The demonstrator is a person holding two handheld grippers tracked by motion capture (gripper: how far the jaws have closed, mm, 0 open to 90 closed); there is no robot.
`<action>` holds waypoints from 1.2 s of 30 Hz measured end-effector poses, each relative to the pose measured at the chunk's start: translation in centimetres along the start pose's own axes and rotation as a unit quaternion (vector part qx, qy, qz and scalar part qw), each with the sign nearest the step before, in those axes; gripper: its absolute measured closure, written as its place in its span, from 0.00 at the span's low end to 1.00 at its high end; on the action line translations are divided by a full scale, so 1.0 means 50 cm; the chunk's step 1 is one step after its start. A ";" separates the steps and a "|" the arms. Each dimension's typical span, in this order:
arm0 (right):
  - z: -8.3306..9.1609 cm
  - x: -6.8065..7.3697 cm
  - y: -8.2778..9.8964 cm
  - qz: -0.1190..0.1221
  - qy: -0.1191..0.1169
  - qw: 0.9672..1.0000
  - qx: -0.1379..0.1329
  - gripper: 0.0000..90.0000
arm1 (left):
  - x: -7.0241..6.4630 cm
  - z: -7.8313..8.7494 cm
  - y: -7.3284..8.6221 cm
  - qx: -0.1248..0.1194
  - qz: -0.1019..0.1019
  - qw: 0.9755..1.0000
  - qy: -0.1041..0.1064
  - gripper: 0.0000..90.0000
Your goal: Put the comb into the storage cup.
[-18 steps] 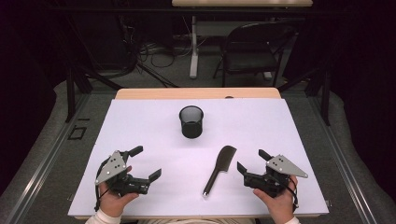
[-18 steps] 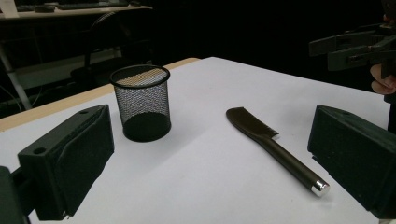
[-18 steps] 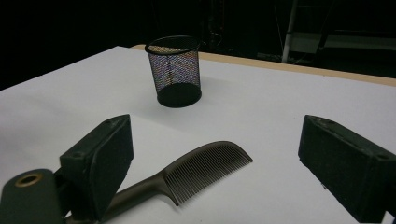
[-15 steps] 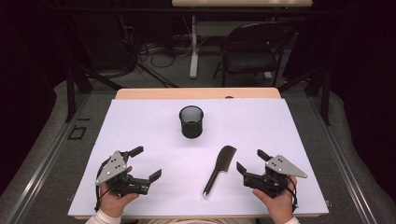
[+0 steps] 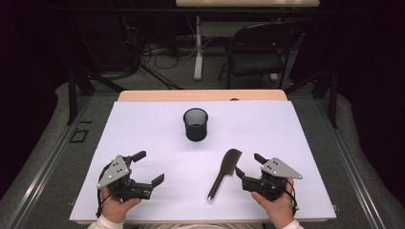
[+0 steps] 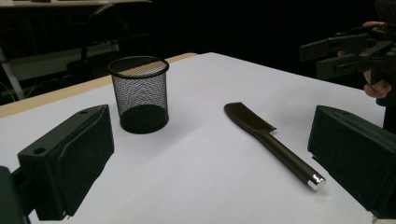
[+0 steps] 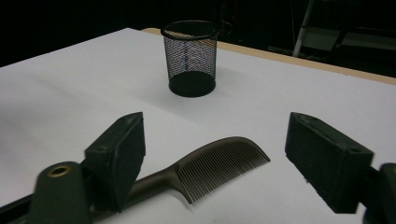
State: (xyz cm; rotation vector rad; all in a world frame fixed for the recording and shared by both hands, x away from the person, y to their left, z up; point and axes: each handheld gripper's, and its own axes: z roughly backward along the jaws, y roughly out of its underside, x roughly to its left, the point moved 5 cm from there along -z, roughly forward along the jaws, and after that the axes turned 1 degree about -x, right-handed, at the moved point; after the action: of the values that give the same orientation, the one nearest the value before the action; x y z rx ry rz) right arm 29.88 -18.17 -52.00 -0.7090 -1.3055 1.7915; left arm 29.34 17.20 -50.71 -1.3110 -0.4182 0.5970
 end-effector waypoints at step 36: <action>-0.084 0.095 0.027 -0.007 -0.087 0.991 0.096 0.68 | -0.021 -0.012 0.011 0.019 0.003 1.000 0.009 0.02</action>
State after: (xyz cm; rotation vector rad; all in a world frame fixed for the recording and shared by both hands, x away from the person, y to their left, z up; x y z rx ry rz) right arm 30.38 -12.23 -54.53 -0.4437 -1.2236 1.9714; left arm 28.80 16.16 -51.32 -1.2813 -0.3866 0.5950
